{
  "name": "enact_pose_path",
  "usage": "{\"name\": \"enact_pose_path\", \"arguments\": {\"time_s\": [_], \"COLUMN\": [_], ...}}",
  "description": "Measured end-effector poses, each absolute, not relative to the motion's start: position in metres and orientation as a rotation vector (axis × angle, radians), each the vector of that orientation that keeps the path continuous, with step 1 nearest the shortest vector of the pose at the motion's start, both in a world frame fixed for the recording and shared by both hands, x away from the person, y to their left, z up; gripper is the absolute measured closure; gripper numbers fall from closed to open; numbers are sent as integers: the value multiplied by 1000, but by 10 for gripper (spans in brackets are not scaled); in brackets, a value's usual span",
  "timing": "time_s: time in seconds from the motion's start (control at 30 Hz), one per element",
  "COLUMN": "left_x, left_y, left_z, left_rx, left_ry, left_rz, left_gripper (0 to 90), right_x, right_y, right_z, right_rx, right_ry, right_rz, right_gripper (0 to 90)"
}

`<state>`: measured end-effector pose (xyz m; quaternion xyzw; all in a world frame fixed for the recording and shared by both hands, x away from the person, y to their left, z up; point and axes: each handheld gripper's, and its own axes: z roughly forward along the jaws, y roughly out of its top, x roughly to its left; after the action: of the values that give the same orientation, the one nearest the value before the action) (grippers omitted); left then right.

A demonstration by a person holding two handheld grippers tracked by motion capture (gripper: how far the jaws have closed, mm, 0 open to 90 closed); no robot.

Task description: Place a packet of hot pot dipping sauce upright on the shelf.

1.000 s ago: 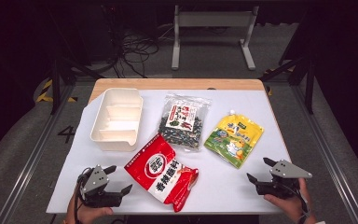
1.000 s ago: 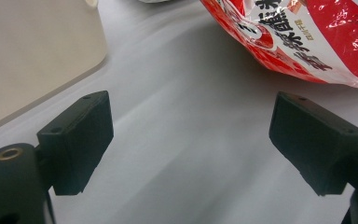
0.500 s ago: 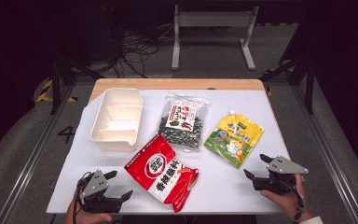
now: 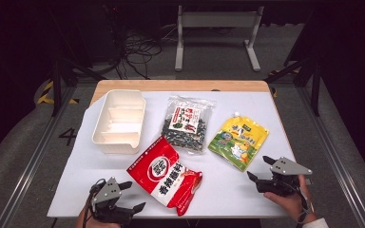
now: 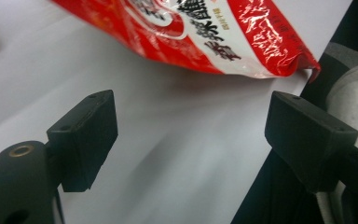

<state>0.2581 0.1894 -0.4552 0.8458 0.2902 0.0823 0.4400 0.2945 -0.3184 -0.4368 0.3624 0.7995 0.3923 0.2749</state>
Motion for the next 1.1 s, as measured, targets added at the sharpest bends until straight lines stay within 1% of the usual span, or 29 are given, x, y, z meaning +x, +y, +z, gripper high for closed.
{"name": "enact_pose_path", "arguments": {"time_s": [0.1, 0.33, 0.53, 0.63, 0.7, 0.8, 0.97, 1.0, 1.1], "left_x": [261, 263, 270, 276, 281, 289, 301, 304, 310], "left_y": [182, 168, 160, 154, 148, 141, 131, 129, 128], "left_z": [-456, -455, -450, -450, -451, -453, -455, -455, -454], "left_rx": [2095, 2081, 1977, 1970, 1982, 1993, 2001, 2000, 1989], "left_ry": [710, 669, 709, 740, 750, 776, 784, 787, 793], "left_rz": [163, 85, -7, -7, -2, -2, -15, -6, 9], "left_gripper": [196, 202, 190, 194, 213, 255, 374, 374, 498], "right_x": [294, 293, 292, 292, 292, 293, 293, 293, 293], "right_y": [-318, -319, -319, -318, -317, -316, -315, -315, -316], "right_z": [-437, -438, -439, -439, -440, -441, -441, -442, -442], "right_rx": [971, 974, 975, 973, 976, 974, 971, 971, 973], "right_ry": [2152, 2152, 2156, 2158, 2161, 2169, 2176, 2179, 2180], "right_rz": [1047, 1042, 1034, 1035, 1033, 1032, 1028, 1026, 1024], "right_gripper": [202, 203, 202, 203, 203, 204, 207, 207, 209]}}
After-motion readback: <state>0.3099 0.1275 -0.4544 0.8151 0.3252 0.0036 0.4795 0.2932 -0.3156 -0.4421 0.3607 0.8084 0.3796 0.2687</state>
